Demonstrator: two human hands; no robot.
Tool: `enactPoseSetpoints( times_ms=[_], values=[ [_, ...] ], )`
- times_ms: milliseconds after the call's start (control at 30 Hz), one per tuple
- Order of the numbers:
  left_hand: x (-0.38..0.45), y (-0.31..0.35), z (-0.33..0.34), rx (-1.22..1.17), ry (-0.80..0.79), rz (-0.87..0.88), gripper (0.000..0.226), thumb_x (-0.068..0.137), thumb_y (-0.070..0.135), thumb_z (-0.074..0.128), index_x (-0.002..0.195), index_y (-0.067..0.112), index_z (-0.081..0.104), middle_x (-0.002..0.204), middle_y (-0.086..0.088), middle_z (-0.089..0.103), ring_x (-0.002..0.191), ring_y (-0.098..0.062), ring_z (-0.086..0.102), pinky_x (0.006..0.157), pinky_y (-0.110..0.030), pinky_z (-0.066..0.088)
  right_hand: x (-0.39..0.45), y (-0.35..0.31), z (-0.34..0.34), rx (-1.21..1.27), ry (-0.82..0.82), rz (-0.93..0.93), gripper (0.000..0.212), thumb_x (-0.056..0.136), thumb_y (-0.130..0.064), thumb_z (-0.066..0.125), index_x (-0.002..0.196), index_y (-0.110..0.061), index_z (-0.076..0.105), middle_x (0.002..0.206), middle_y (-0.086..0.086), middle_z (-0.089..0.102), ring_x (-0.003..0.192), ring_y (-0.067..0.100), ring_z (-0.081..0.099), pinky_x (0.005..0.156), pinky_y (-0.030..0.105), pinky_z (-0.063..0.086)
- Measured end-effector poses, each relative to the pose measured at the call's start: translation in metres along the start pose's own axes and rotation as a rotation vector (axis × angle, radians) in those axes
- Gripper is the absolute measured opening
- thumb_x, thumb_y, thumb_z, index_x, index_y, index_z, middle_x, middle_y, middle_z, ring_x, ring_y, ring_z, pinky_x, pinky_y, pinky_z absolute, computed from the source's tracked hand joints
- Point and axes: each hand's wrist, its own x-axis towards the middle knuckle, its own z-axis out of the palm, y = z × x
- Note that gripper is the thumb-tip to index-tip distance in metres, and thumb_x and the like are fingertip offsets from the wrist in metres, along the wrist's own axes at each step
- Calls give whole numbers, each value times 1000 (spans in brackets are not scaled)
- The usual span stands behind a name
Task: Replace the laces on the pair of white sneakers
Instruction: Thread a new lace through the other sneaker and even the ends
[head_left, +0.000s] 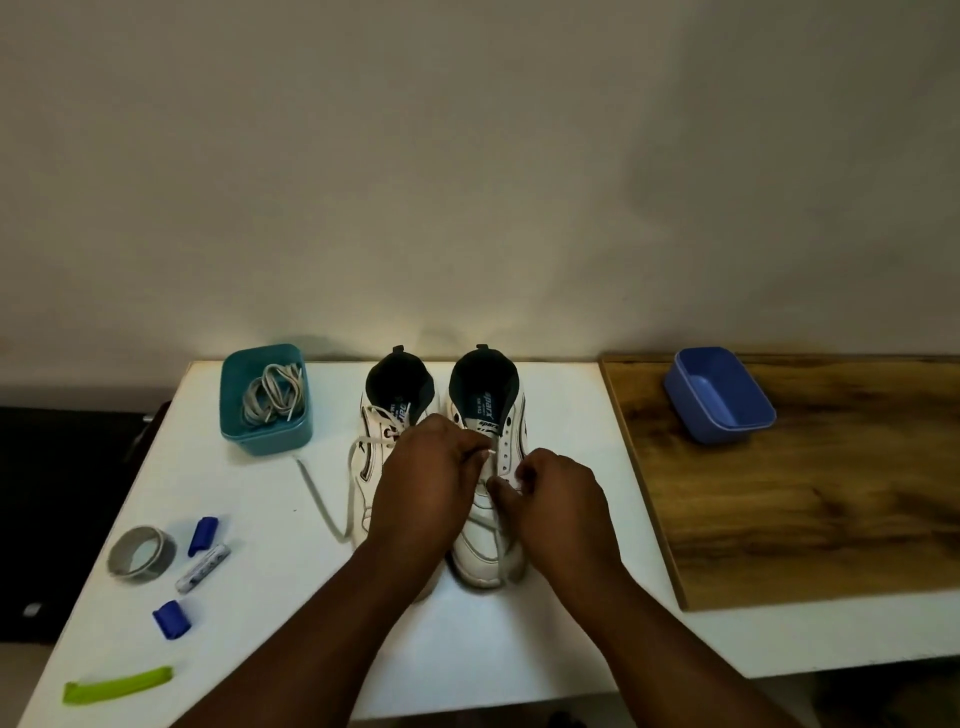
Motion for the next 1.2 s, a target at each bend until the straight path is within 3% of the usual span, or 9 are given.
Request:
enactPoseSetpoints(
  times_ms=[200,333,500,633,867,1033,1200],
  values=[
    [1,2,12,62,18,23,15,90,29,71,103,31,78,96,6,74,91,-23,62,83,-41,51,-2,-7,5,-48,34,-61,31,96,-39,53,72,-20,53,72,0,57,70,18,58,61,32,38],
    [1,-1,17,113,-1,43,15,88,30,70,101,32,78,93,9,74,89,-20,62,83,-42,50,-2,-2,10,165,69,1,30,91,-25,59,63,-15,54,60,0,54,59,15,53,56,38,41],
    [-3,2,15,218,46,36,16,87,37,66,99,35,78,90,11,74,89,-21,62,80,-42,47,-4,3,13,454,86,186,21,88,-20,68,67,-16,68,64,-3,65,65,11,61,65,34,49],
    [-8,7,16,355,28,37,13,88,40,67,97,42,77,91,15,71,103,-22,54,84,-41,30,-5,5,16,620,57,288,18,88,-17,67,71,-19,72,69,-7,71,71,14,67,72,37,55],
    [-5,14,13,523,-115,80,16,85,38,64,92,39,78,85,11,71,109,-22,51,91,-45,26,-9,11,18,686,43,280,21,91,-12,64,74,-19,75,71,-4,72,70,16,66,74,43,56],
    [-2,16,11,600,-157,82,22,89,41,57,99,37,76,91,11,70,113,-21,47,92,-45,22,-9,11,20,714,44,270,22,91,-11,64,73,-20,74,71,-4,72,69,14,65,71,39,54],
    [0,20,9,623,-176,95,21,89,31,60,101,37,76,91,10,69,111,-22,46,92,-46,24,-10,10,20,731,33,268,21,90,-12,65,74,-20,76,73,-5,73,71,12,67,70,32,53]
  ],
)
